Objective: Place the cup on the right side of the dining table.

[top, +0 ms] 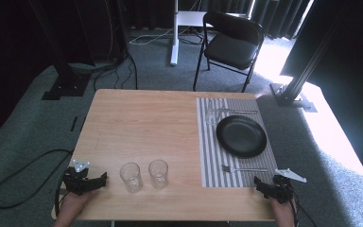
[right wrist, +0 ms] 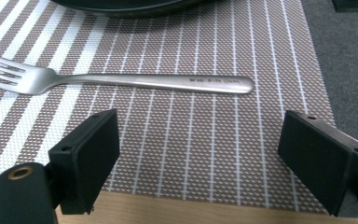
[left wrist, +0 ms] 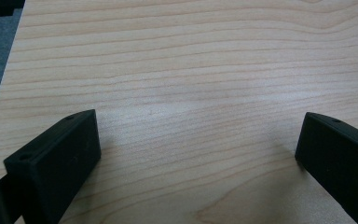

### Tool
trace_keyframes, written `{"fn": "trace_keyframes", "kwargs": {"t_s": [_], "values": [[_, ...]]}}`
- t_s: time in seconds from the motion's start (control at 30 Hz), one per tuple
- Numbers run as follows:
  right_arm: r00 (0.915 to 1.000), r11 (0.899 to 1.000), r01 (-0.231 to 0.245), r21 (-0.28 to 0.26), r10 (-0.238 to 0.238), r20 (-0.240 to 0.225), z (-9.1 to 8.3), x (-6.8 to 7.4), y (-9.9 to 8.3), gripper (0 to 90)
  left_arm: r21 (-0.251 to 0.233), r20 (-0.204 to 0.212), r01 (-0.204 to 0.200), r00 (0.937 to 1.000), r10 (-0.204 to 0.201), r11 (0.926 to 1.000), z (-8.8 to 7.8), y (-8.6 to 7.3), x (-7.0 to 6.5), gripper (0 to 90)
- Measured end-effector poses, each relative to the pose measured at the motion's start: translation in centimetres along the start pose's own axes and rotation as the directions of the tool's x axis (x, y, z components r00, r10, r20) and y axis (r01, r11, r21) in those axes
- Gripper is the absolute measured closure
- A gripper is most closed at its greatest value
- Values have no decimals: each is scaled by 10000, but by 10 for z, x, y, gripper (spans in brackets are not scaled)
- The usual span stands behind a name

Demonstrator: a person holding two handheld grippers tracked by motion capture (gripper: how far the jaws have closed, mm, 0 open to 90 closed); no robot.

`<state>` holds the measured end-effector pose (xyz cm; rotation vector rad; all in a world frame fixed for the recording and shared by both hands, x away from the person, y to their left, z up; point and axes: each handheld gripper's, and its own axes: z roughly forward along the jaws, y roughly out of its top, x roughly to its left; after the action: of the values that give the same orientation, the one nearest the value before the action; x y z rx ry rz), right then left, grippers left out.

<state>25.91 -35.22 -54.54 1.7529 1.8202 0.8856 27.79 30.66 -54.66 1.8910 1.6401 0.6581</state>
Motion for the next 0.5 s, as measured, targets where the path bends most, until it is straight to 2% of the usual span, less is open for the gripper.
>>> {"fn": "trace_keyframes", "kwargs": {"t_s": [0.1, 0.27, 0.33, 0.5], "values": [[9993, 10000, 5, -20, -4, 367, 0, -1, -3, 123, 4, 1, -3, 10000, 3, 10000, 0, 0, 0, 2], [9984, 9999, -36, -132, 44, 571, 0, 0, -6, 123, 2, 1, -3, 10000, 3, 10000, 0, 0, 0, 2], [9944, 9996, 295, -45, -289, 1016, 1, 5, -8, 121, 4, 0, -4, 10000, 4, 10000, 0, 0, 0, 3], [9935, 9999, 135, -61, -127, 1129, 1, 6, -7, 121, 3, 0, -3, 10000, 3, 10000, 0, 0, 0, 3]]}}
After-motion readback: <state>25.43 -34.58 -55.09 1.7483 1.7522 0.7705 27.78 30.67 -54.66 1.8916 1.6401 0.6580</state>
